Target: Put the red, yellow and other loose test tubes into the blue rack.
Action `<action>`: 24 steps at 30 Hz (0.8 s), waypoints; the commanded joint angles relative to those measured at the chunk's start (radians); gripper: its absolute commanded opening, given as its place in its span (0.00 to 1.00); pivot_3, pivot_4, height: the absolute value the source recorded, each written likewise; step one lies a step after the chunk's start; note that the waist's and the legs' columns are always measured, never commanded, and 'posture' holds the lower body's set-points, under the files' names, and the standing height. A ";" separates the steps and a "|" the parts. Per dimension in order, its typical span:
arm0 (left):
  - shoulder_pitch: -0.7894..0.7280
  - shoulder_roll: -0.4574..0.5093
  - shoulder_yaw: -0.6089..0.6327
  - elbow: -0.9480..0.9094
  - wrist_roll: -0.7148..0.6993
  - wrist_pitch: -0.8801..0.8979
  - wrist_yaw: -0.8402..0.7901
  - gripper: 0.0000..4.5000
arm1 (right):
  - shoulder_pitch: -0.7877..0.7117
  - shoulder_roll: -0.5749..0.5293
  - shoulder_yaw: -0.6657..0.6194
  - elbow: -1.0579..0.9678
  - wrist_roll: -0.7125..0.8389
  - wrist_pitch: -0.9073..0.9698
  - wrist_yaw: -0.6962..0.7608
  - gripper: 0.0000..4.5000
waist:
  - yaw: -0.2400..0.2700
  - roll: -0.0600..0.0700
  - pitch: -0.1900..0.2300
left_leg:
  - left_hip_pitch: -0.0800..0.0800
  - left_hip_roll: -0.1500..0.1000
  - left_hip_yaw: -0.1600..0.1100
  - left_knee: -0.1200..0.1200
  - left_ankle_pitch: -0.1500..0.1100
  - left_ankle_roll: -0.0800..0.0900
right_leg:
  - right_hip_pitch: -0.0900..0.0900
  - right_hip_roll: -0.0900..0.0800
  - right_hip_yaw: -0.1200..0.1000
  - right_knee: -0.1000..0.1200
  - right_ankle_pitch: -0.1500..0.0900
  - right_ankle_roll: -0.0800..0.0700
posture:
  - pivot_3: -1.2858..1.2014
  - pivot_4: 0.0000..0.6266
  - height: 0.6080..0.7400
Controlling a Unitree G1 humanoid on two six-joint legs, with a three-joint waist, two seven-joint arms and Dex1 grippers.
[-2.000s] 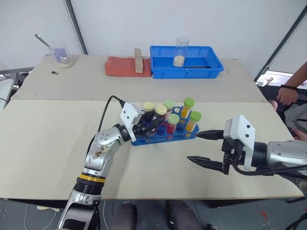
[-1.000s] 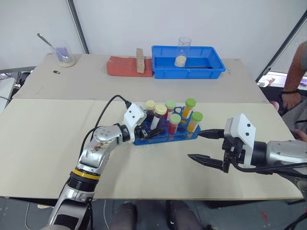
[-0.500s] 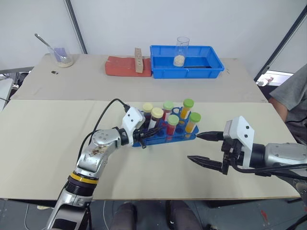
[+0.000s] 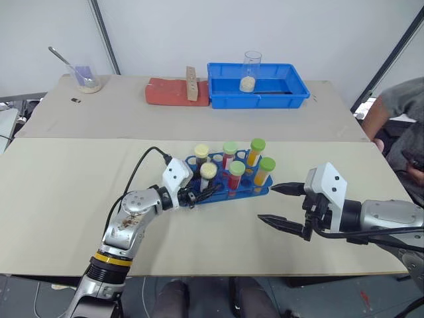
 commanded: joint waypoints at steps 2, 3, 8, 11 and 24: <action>0.040 0.086 0.054 -0.119 -0.039 0.033 -0.044 1.00 | -0.013 -0.008 -0.013 0.005 -0.010 -0.030 0.025 0.92 | -0.001 0.000 0.000 | 0.000 0.000 0.000 0.000 0.000 0.000 | 0.000 0.000 0.000 0.000 0.000 0.000 | 0.52 0.24 1.00; 0.052 0.114 0.070 -0.140 -0.042 0.057 -0.044 1.00 | -0.014 -0.015 -0.015 0.012 -0.013 -0.036 0.040 0.92 | -0.001 0.000 0.000 | 0.000 0.000 0.000 0.000 0.000 0.000 | -0.001 0.000 0.000 0.000 0.000 0.000 | 0.52 0.24 1.00; 0.131 0.317 0.195 -0.230 -0.070 0.142 -0.091 1.00 | -0.016 -0.084 -0.046 0.090 -0.066 -0.115 0.167 0.92 | -0.002 0.000 0.000 | -0.001 0.001 0.001 -0.001 0.000 0.000 | -0.004 0.000 0.000 0.001 -0.001 -0.001 | 0.52 0.24 1.00; 0.205 0.432 0.289 -0.276 -0.079 0.162 -0.130 1.00 | -0.014 -0.116 -0.096 0.156 -0.077 -0.185 0.263 0.92 | -0.001 0.000 0.000 | -0.002 0.001 0.003 -0.001 0.000 0.000 | -0.007 -0.001 0.000 0.001 -0.001 -0.002 | 0.52 0.24 1.00; 0.356 0.506 0.483 -0.349 -0.142 0.206 -0.138 1.00 | -0.056 -0.145 -0.161 0.336 -0.109 -0.318 0.439 0.92 | 0.002 0.000 0.000 | -0.002 0.002 0.006 -0.003 0.000 0.000 | -0.010 -0.003 0.000 0.001 -0.001 -0.003 | 0.52 0.24 1.00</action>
